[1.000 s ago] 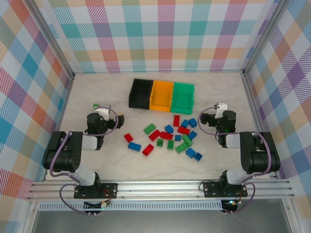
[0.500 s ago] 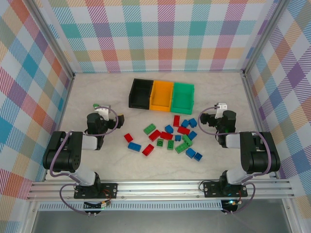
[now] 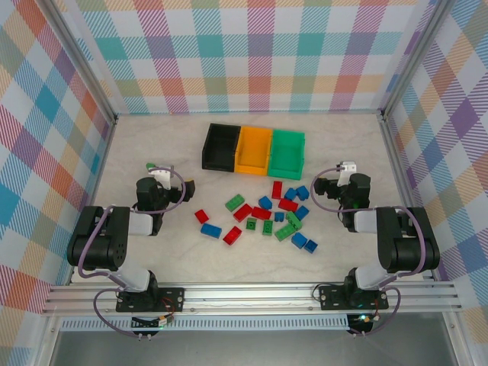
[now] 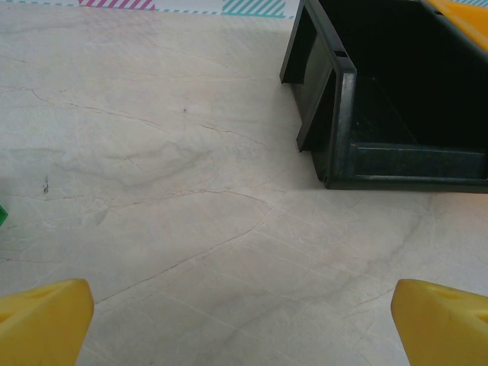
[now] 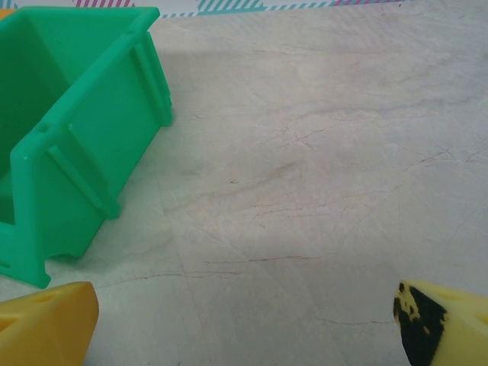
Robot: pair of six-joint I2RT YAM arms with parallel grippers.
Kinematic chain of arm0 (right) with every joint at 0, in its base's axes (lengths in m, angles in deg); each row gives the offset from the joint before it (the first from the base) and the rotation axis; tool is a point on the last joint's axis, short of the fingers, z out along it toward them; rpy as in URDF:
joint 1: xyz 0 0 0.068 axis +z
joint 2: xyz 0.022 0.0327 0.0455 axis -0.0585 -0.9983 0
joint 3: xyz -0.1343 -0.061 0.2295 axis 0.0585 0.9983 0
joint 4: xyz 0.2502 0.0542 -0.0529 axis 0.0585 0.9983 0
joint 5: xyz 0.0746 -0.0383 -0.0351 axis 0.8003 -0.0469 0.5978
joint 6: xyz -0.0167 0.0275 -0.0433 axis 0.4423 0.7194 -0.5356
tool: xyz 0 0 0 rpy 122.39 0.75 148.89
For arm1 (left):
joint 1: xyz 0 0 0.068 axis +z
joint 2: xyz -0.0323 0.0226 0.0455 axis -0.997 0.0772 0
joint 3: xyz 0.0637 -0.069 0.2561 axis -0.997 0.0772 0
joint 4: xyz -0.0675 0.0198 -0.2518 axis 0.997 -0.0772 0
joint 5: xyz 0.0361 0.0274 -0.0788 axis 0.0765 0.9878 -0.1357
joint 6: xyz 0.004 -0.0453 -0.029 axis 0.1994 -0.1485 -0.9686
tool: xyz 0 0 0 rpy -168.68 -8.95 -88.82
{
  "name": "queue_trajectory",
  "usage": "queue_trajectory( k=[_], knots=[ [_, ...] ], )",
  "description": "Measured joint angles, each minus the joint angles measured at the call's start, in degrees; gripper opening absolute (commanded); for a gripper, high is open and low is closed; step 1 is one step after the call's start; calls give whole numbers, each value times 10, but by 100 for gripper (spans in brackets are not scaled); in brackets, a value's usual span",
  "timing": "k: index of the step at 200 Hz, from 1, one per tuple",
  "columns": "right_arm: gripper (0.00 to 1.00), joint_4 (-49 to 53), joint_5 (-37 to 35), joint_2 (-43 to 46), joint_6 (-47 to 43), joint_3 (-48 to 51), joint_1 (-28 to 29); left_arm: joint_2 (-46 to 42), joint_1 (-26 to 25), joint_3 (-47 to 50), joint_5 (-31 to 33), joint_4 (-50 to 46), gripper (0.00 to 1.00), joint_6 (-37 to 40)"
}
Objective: Sort the legos into containers by color
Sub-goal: Pick up the lego from the center of the table.
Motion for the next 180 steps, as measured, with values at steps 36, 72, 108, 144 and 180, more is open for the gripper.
queue_trajectory(
  k=[36, 72, 108, 144, 180],
  knots=[
    [99, 28, -1, 7, 1, -8, 0, 0, 0, 0, 0, 0, 100, 0],
    [99, 139, -7, 111, 10, -53, 0, 0, 0, 0, 0, 0, 100, 0],
    [99, 218, 8, 194, 37, -99, 0, 0, 0, 0, 0, 0, 100, 0],
    [99, 357, 19, 221, 149, -151, 0, 0, 0, 0, 0, 0, 100, 0],
    [98, 446, 98, 189, 231, -193, 6, 0, 0, 0, 0, 0, 100, 0]
  ],
)
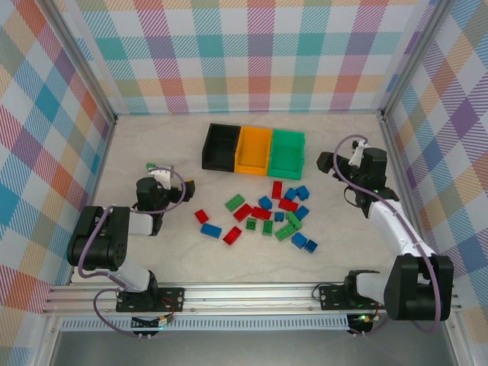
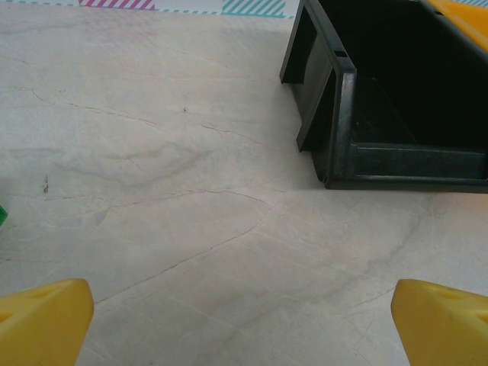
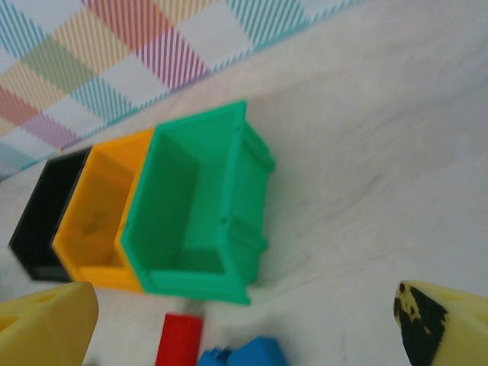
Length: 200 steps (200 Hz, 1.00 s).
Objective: Sort the legos into containers by color
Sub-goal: Pick up the lego from the center of the table.
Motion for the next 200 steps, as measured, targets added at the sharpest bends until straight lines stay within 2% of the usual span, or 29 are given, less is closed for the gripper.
queue_trajectory(
  k=[26, 45, 57, 84, 114, 181, 200],
  knots=[
    [96, 86, 5, -43, 7, -16, 44, 0, 0, 0, 0, 0, 100, 0],
    [85, 130, 1, -89, 4, -30, 74, 0, 0, 0, 0, 0, 100, 0],
    [84, 153, 0, -123, -2, -42, 87, 0, 0, 0, 0, 0, 100, 0],
    [82, 220, -52, -202, -19, -101, 124, 0, 0, 0, 0, 0, 100, 0],
    [75, 252, -108, -245, -38, -151, 164, 0, 0, 0, 30, -1, 100, -5],
    [60, 271, -158, -270, -45, -155, 167, 0, -1, 0, 76, -2, 100, -9],
    [59, 271, -164, -273, -46, -155, 168, 0, -5, 0, 82, -2, 100, -9]
  ],
)
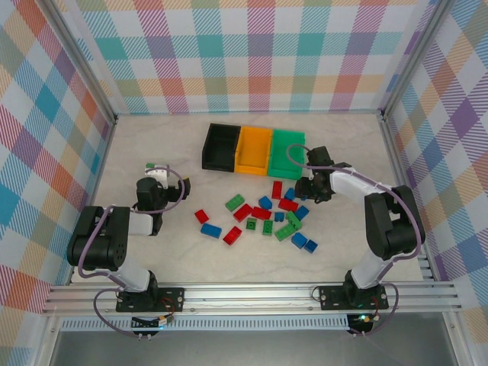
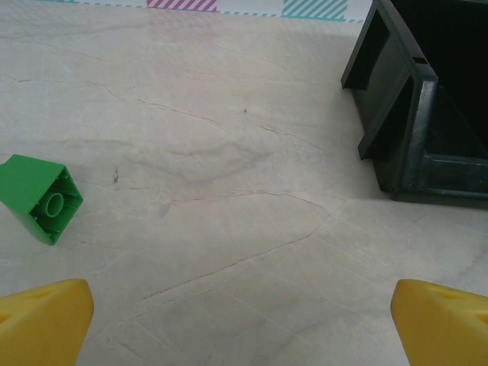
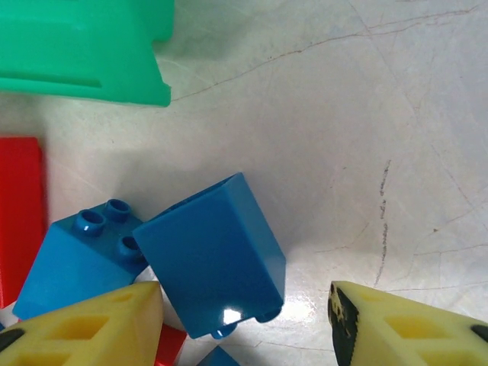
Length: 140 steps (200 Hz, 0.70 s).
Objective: Sort the legos into containers by color
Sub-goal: Pick up the lego from the center of the table.
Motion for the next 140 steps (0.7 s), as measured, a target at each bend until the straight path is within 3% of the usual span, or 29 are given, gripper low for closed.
queue_trajectory(
  k=[18, 66, 102, 140],
  knots=[
    [58, 1, 0, -18, -1, -6, 0, 0, -1, 0, 5, 0, 100, 0],
    [20, -1, 17, -46, -6, -17, -2, 0, -7, 0, 15, 0, 100, 0],
    [19, 6, 32, -26, -8, -17, -2, 0, -7, -1, 28, -9, 100, -2],
    [19, 23, 42, 61, -8, -20, -2, -20, -8, -5, 54, -48, 100, -9]
  ],
)
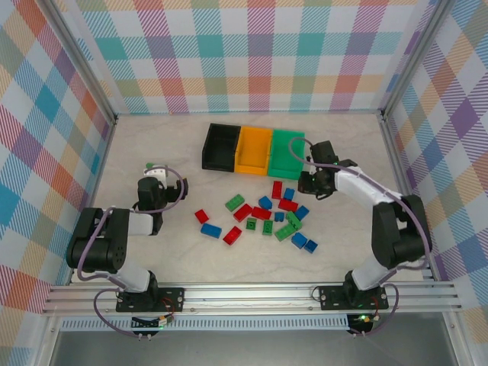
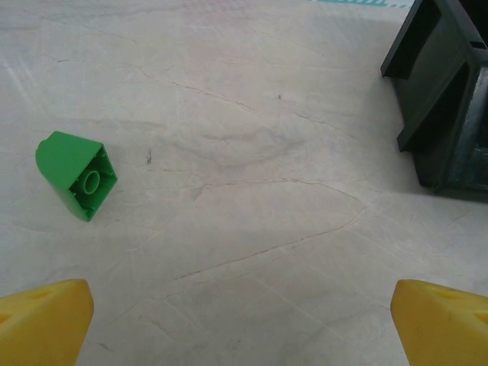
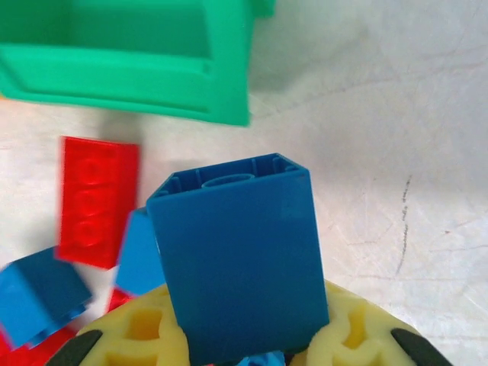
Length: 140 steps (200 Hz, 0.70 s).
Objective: Sort the legos into containers by color
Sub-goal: Pick up the lego from the center of the table, then place the lego in the container.
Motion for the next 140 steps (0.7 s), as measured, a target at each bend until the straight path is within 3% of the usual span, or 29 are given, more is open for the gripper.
queue_trajectory(
  k=[30, 62, 124, 140],
  knots=[
    [19, 23, 19, 40, -1, -35, 0, -90, -1, -2, 7, -67, 100, -12],
    [19, 31, 70, 25, 3, -88, 0, -219, -4, -35, 24, -201, 100, -104],
    [24, 40, 152, -143, 41, -253, 48, -305, -21, 10, -20, -252, 100, -222],
    [33, 43, 154, -189, 47, -314, 66, -299, -24, 17, -25, -272, 100, -230]
  ],
)
